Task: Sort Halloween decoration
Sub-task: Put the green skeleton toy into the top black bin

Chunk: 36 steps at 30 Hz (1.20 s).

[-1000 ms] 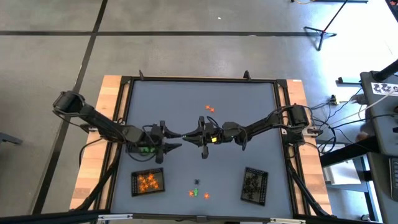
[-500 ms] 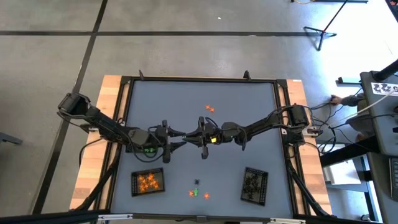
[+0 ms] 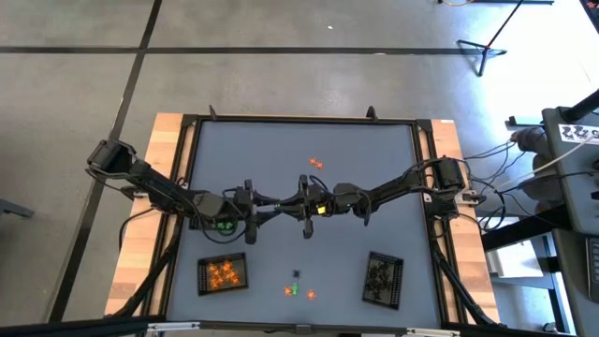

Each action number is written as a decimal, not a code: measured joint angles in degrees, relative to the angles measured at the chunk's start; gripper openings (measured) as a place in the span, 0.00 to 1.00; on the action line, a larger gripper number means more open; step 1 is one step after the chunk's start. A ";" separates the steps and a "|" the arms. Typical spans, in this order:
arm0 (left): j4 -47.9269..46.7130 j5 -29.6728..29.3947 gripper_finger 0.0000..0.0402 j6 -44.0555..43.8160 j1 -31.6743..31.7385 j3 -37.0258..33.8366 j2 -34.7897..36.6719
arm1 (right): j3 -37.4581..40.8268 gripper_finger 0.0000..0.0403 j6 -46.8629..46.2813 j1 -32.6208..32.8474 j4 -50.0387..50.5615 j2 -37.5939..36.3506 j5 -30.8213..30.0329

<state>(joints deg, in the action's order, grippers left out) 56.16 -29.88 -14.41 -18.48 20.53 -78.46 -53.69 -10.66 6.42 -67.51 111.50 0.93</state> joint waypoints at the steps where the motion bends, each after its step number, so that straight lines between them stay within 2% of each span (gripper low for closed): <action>1: 0.04 0.30 0.37 0.00 0.00 0.00 0.00 | 0.00 0.07 0.00 0.00 0.00 0.00 0.00; 10: 0.09 3.27 0.04 0.00 0.00 0.00 0.03 | 0.00 0.07 -1.27 0.00 0.07 0.00 -0.17; 15: -0.32 4.10 0.03 0.00 -0.03 0.00 0.04 | 0.00 0.10 -1.29 0.06 0.32 0.00 0.00; 20: -7.44 4.16 0.01 1.22 -0.02 0.07 2.15 | -0.04 0.27 -0.83 1.05 1.05 0.02 -0.21; 25: -24.46 4.20 0.00 -0.71 -0.13 0.07 11.87 | -0.06 0.46 -0.24 1.14 1.55 0.02 -0.14; 28: -37.97 4.68 0.00 -4.59 -0.89 0.09 20.43 | -0.05 0.53 -0.24 1.11 1.66 0.02 -0.11; 32: -62.91 4.83 0.00 -13.42 -2.53 3.28 30.64 | -0.07 0.56 -0.92 1.11 1.66 0.02 0.05; 36: -90.40 7.84 0.01 -25.88 -4.28 9.53 34.79 | -0.05 0.56 -0.98 1.11 1.64 0.02 0.07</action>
<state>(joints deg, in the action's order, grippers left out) -34.24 -22.04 -40.30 -22.76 30.07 -43.66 -53.74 -11.64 7.53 -65.87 111.53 0.99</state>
